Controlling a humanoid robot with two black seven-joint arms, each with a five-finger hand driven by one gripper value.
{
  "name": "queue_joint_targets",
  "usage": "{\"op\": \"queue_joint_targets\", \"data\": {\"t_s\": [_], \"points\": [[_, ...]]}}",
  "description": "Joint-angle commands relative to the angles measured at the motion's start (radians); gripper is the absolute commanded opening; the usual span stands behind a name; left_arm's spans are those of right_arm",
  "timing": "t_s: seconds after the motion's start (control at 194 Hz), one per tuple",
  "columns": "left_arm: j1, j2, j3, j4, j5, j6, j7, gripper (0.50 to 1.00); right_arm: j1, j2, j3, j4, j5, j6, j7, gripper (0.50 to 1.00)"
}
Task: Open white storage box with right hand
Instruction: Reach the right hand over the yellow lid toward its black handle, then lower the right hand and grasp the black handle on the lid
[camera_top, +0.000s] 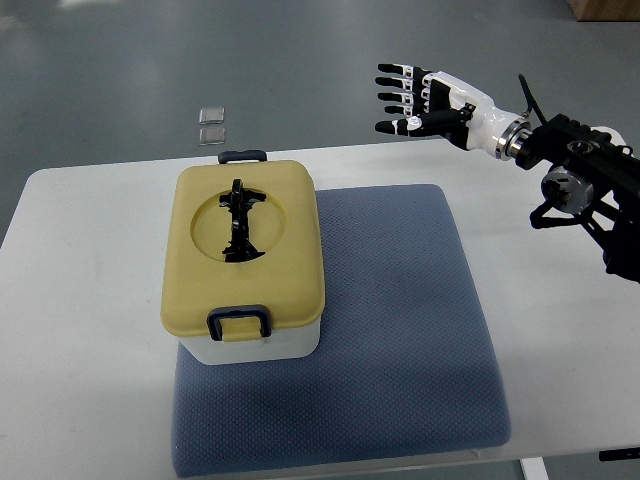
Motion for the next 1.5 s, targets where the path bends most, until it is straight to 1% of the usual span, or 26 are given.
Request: {"op": "queue_joint_targets", "data": {"t_s": [0.0,0.072,0.185,0.319,0.499,0.556,0.736,0.803,0.942,1.004,1.122,1.235,1.395,1.493], "points": [[0.0,0.0,0.0,0.0,0.0,0.001,0.0,1.0,0.082,-0.011,-0.104,0.055,-0.03,-0.02,0.007,0.928],[0.0,0.0,0.0,-0.001,0.0,-0.001,0.0,1.0,0.121,-0.014,-0.119,0.087,-0.121,-0.023,0.007,0.928],[0.0,0.0,0.0,-0.001,0.0,-0.001,0.0,1.0,0.134,-0.008,-0.118,0.124,-0.277,-0.016,0.012,0.928],[0.0,0.0,0.0,0.0,0.0,0.001,0.0,1.0,0.173,0.001,-0.122,0.157,-0.418,-0.006,0.071,0.928],[0.0,0.0,0.0,0.0,0.0,0.001,0.0,1.0,0.265,0.01,-0.15,0.165,-0.47,0.021,0.102,0.928],[0.0,0.0,0.0,0.0,0.0,-0.001,0.0,1.0,0.303,0.013,-0.193,0.167,-0.472,0.026,0.119,0.928],[0.0,0.0,0.0,-0.001,0.0,0.001,0.0,1.0,0.427,0.013,-0.394,0.174,-0.542,0.007,0.232,0.928],[0.0,0.0,0.0,0.0,0.0,-0.001,0.0,1.0,0.466,0.015,-0.447,0.191,-0.588,-0.003,0.262,0.928],[0.0,0.0,0.0,-0.001,0.0,0.001,0.0,1.0,0.536,0.019,-0.527,0.202,-0.664,-0.01,0.288,0.928],[0.0,0.0,0.0,0.0,0.0,-0.001,0.0,1.0,0.584,0.039,-0.569,0.2,-0.681,-0.011,0.306,0.928],[0.0,0.0,0.0,0.0,0.0,-0.001,0.0,1.0,0.645,0.061,-0.626,0.202,-0.704,-0.028,0.312,0.928],[0.0,0.0,0.0,0.0,0.002,0.001,0.0,1.0,0.711,0.114,-0.691,0.2,-0.727,-0.051,0.312,0.928],[0.0,0.0,0.0,-0.001,0.0,-0.001,0.0,1.0,0.743,0.156,-0.734,0.2,-0.788,-0.091,0.312,0.926],[0.0,0.0,0.0,0.0,0.0,0.001,0.0,1.0,0.747,0.17,-0.747,0.196,-0.823,-0.094,0.312,0.926]]}}
